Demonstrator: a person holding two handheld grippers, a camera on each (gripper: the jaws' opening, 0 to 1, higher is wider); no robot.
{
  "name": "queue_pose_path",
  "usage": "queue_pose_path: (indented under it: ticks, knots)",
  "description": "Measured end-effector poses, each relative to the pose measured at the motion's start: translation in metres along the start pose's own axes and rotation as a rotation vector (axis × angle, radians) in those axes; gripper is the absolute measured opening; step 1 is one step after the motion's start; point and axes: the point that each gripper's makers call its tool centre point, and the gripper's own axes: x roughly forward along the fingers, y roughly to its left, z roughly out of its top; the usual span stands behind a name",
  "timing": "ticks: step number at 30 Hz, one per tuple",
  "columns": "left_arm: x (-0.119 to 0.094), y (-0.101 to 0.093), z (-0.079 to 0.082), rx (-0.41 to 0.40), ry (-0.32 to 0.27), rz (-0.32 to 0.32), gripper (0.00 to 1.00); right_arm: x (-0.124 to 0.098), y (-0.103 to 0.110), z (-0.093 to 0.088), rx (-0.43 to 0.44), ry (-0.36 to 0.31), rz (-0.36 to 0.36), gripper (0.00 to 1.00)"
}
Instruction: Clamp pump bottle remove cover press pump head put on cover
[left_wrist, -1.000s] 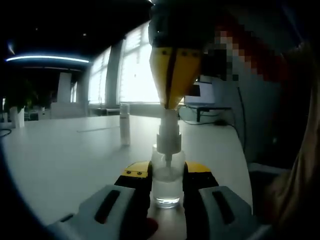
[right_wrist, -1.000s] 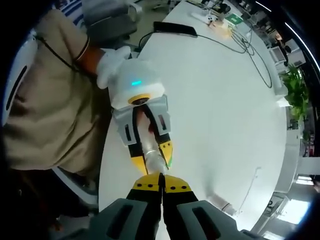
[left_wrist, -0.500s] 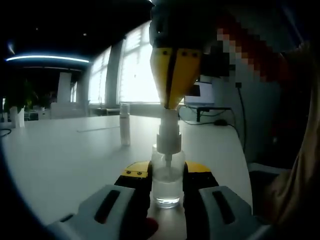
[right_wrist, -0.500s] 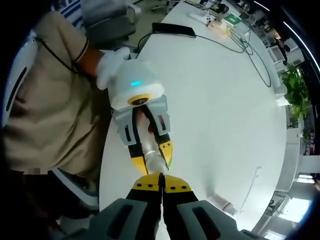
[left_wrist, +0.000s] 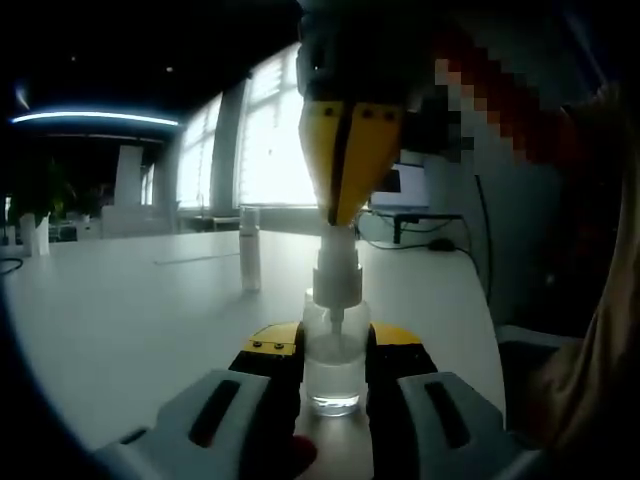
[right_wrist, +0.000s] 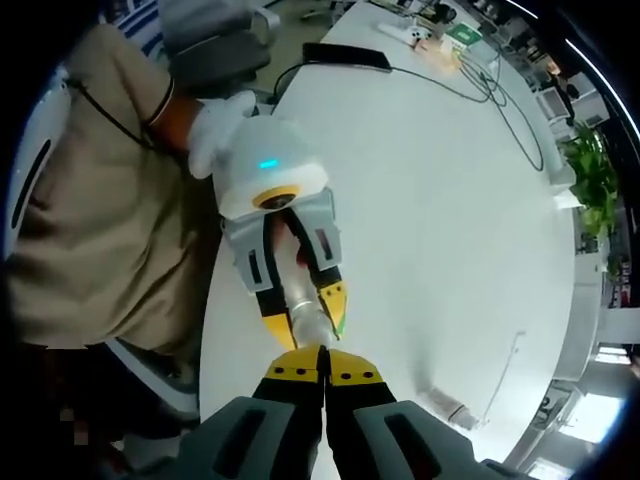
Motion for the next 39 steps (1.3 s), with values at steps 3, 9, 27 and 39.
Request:
queue_pose_path:
  ticks: [3,9,27,39]
  knots:
    - [-0.0001,-0.0001,0.0000,0.001,0.000,0.000,0.15,0.0013,0.0003,0.0000,0.002,0.001,0.003,0.00]
    - [0.0001,0.0006,0.0000,0.001,0.001,0.001,0.15,0.0031,-0.0002,-0.0004,0.026,-0.014,0.024,0.00]
    - [0.0000,0.0014,-0.0006,0.004,0.002,0.002,0.15,0.0032,0.0009,0.0001,0.007,0.029,0.002,0.00]
    - [0.0009,0.0010,-0.0008,0.002,0.002,0.000,0.15,-0.0035,-0.0008,-0.0010,0.003,-0.015,-0.008,0.00]
